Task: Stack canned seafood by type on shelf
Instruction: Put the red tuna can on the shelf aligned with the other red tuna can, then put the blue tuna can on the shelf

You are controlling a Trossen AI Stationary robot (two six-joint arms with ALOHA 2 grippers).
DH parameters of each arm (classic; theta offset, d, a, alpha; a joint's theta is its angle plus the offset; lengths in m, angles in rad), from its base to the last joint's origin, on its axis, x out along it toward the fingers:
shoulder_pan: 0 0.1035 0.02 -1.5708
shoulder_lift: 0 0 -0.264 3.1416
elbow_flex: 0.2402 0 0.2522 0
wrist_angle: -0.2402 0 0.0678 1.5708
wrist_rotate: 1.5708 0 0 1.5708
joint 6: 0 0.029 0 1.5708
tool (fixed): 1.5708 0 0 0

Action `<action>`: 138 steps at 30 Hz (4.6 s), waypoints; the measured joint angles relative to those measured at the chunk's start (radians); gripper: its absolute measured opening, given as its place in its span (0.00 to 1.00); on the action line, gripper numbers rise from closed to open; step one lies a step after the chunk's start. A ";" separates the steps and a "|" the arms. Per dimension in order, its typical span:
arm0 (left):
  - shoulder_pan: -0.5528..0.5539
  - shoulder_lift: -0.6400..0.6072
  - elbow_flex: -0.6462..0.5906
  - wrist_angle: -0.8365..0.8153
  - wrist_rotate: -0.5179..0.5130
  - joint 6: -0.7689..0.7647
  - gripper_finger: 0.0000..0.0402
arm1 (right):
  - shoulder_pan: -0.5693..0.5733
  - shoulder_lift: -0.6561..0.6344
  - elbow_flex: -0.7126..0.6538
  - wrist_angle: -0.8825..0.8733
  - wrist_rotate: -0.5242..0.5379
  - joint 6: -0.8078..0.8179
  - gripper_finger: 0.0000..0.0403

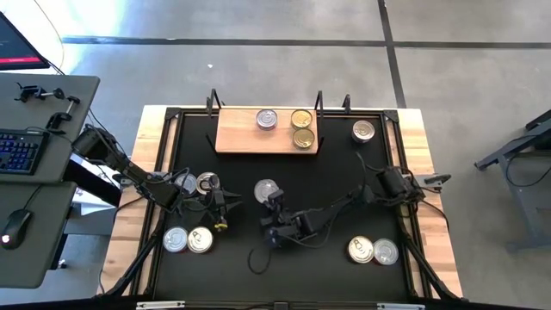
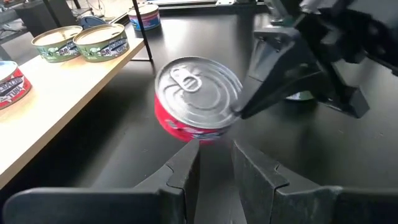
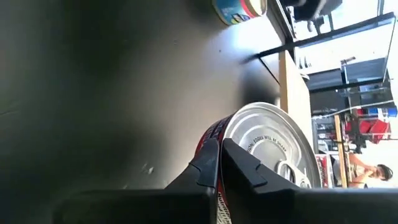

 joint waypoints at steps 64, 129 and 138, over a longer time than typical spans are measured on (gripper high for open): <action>-0.001 0.000 0.000 -0.014 0.000 -0.007 0.21 | -0.494 -0.178 0.020 -0.120 -0.307 0.205 0.37; -0.043 -0.094 0.266 -0.735 0.027 0.016 0.21 | -0.068 -0.205 -0.355 0.598 -0.482 0.548 0.12; -0.122 -0.110 0.496 -1.309 0.190 -0.256 0.21 | -0.070 -0.202 -0.355 0.611 -0.483 0.483 0.12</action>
